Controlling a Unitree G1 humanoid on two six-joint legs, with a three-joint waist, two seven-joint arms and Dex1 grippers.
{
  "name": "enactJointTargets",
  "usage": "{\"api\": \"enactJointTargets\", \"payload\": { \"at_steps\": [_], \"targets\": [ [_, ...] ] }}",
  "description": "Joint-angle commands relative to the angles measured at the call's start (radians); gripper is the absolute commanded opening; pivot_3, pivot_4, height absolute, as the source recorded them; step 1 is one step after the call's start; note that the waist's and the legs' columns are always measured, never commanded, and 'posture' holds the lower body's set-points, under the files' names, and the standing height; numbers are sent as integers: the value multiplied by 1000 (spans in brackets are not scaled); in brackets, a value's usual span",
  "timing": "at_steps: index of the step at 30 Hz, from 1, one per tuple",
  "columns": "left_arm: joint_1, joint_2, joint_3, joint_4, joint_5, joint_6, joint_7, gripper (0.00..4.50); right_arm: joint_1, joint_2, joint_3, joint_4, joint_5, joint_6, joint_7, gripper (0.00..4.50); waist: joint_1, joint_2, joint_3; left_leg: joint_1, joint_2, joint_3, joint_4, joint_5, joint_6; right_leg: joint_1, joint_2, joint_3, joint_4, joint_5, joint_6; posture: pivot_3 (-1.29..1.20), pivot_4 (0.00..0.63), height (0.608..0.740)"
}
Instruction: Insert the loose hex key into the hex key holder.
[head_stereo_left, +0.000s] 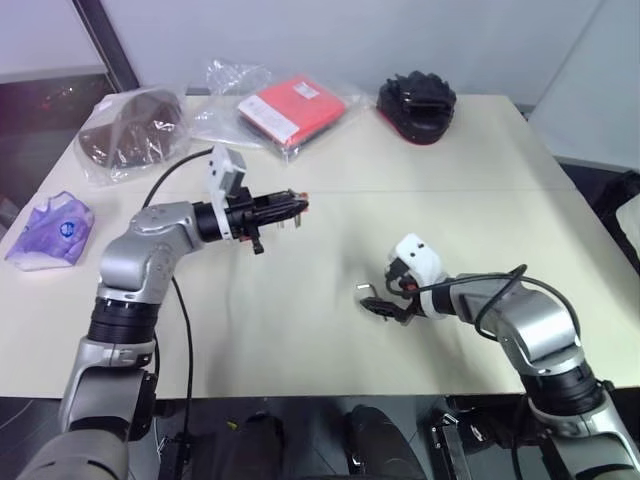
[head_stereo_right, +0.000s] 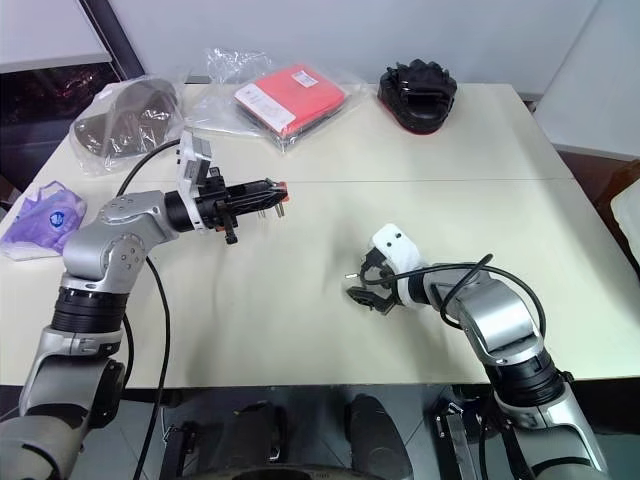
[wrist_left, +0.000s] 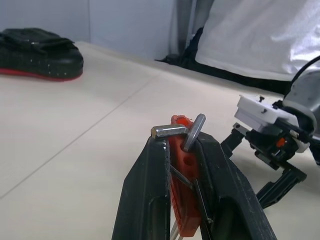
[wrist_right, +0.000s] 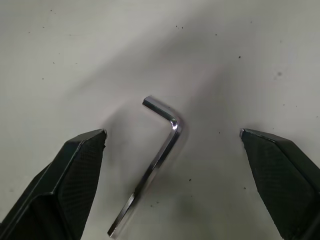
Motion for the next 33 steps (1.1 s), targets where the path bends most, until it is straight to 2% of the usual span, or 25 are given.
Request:
{"api": "enactJointTargets", "payload": {
  "at_steps": [1,3,9,13,17,21,23,26,30,33],
  "targets": [
    [-14,13,28,-44,-2,-15,7,547,20,-27,36,21,-40,-34,-29,3969,0,0,0,0,0,0,0,0,0,0,0,0,0,0,0,0,150,740],
    [-11,14,29,-49,-2,-15,8,547,20,-39,62,17,-55,-54,-33,3192,1,0,0,0,0,0,0,0,0,0,0,0,0,0,0,0,150,740],
    [-6,12,30,-58,-1,-18,17,547,13,-98,135,16,-107,-135,-29,62,3,0,0,0,0,0,0,0,0,1,0,0,-1,0,0,0,150,740],
    [-3,8,30,-60,-2,-21,23,547,11,-133,155,17,-137,-183,-23,24,7,0,0,0,0,-1,0,0,0,2,0,0,-3,0,0,0,150,740],
    [2,2,28,-66,-5,-21,28,547,-11,-105,89,19,-141,-312,-51,24,8,0,0,0,0,-1,0,0,0,3,0,0,-6,0,0,0,150,740],
    [9,-10,24,-78,-10,-13,33,547,-89,13,-43,45,-126,-462,-142,24,2,0,0,-1,0,0,0,0,0,2,0,0,-6,0,0,0,150,740],
    [4,-26,16,-79,-11,-8,36,547,-170,84,-93,73,-162,-642,-226,24,-3,0,0,-1,0,0,-1,0,0,1,0,0,-6,0,0,0,150,740],
    [-12,-46,4,-68,-6,-6,35,547,-249,228,-160,101,-110,-763,-293,24,-1,1,0,-1,1,-1,-2,0,0,0,1,0,-6,0,0,0,150,740],
    [-44,-71,-3,-37,-1,-6,36,547,-321,381,-146,168,-145,-995,-362,24,2,0,0,-1,1,-2,-4,0,0,0,0,-1,-6,0,0,0,150,740],
    [-64,-80,-6,-21,1,-4,34,547,-353,484,-116,237,-188,-1101,-429,24,-2,1,0,-1,1,-1,-3,0,-1,0,-1,-1,-6,0,0,0,150,740]
  ]
}}
